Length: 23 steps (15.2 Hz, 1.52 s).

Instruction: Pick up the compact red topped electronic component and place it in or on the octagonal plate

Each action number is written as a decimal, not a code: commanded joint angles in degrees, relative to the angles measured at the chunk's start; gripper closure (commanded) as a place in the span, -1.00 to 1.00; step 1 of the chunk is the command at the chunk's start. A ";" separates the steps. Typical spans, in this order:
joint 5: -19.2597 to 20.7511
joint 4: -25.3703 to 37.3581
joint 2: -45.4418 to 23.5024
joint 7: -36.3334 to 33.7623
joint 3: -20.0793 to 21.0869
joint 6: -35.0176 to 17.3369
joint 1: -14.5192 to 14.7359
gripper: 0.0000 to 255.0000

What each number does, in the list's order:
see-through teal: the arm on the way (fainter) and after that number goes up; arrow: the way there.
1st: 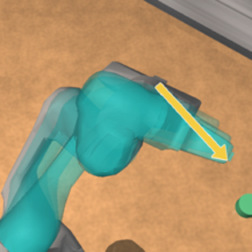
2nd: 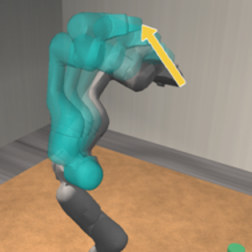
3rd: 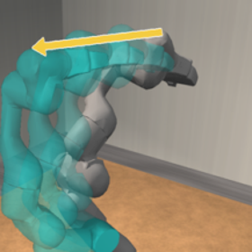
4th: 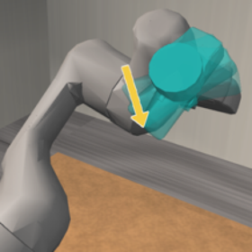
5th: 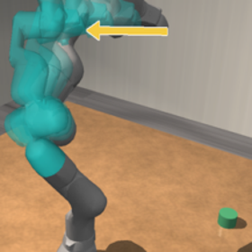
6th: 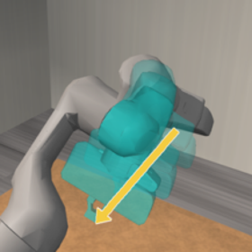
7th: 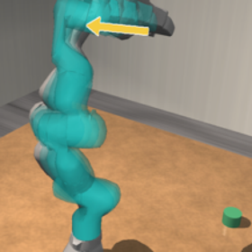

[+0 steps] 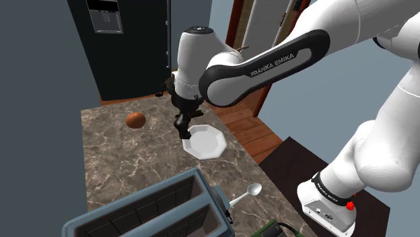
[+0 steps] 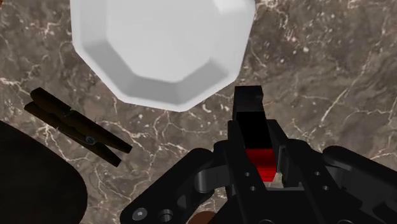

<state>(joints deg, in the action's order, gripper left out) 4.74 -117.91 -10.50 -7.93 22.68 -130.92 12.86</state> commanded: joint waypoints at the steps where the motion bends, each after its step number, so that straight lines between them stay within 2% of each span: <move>1: -2.01 -4.09 3.59 3.27 -0.38 -0.82 -1.85 1.00; 7: -7.21 -14.72 12.91 13.74 -3.37 -2.69 -6.16 1.00; 21: -3.28 -18.08 4.85 11.06 -3.65 -13.68 -5.87 1.00; 23: -3.29 -18.08 4.85 11.06 -3.65 -13.68 -5.86 1.00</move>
<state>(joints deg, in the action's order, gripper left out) 1.36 -135.92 -5.48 3.17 19.06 -144.34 7.01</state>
